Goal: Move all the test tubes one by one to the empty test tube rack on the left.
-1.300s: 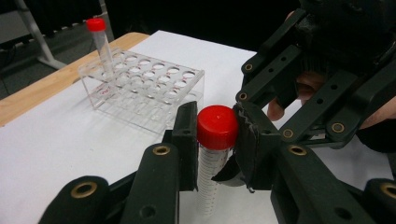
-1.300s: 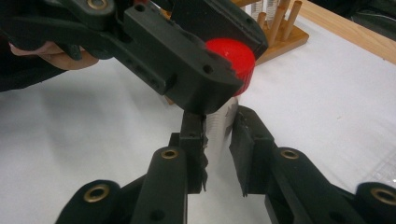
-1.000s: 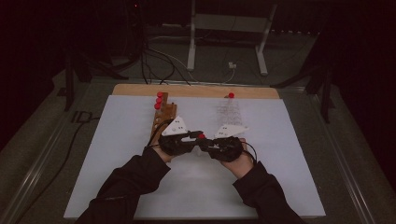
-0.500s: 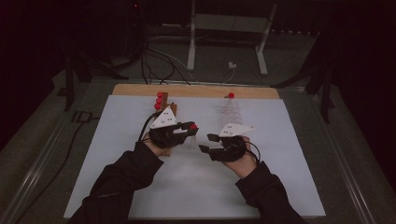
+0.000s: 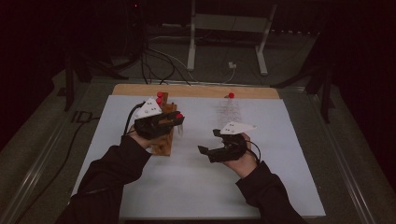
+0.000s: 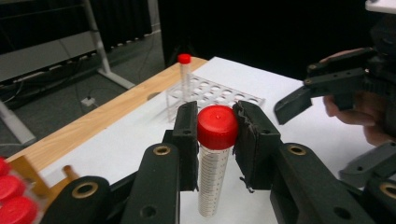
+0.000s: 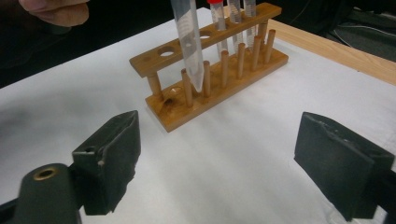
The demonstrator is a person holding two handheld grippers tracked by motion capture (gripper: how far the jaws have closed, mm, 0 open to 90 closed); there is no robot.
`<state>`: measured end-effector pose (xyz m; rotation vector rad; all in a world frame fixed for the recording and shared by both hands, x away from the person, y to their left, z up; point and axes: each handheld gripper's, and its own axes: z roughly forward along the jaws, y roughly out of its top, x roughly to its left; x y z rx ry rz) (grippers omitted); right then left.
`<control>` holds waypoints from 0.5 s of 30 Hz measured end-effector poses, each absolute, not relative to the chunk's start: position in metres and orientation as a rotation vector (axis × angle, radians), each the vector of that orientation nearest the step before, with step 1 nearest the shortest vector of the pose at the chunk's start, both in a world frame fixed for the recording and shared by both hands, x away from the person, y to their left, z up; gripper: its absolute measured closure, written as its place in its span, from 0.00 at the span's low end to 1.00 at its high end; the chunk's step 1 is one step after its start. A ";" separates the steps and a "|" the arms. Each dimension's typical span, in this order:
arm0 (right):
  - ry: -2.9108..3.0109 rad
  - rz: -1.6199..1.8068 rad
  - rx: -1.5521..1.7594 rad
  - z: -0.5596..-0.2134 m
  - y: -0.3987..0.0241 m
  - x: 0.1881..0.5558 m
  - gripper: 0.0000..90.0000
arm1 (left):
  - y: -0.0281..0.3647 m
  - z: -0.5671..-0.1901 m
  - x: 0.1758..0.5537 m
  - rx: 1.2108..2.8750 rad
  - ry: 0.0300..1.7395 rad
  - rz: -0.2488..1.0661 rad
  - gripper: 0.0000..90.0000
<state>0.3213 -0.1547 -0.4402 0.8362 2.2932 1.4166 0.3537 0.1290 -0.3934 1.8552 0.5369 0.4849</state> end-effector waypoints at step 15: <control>2.295 1.462 0.825 -0.439 -0.158 0.321 0.00 | 0.158 -0.381 0.371 1.804 0.638 0.582 0.80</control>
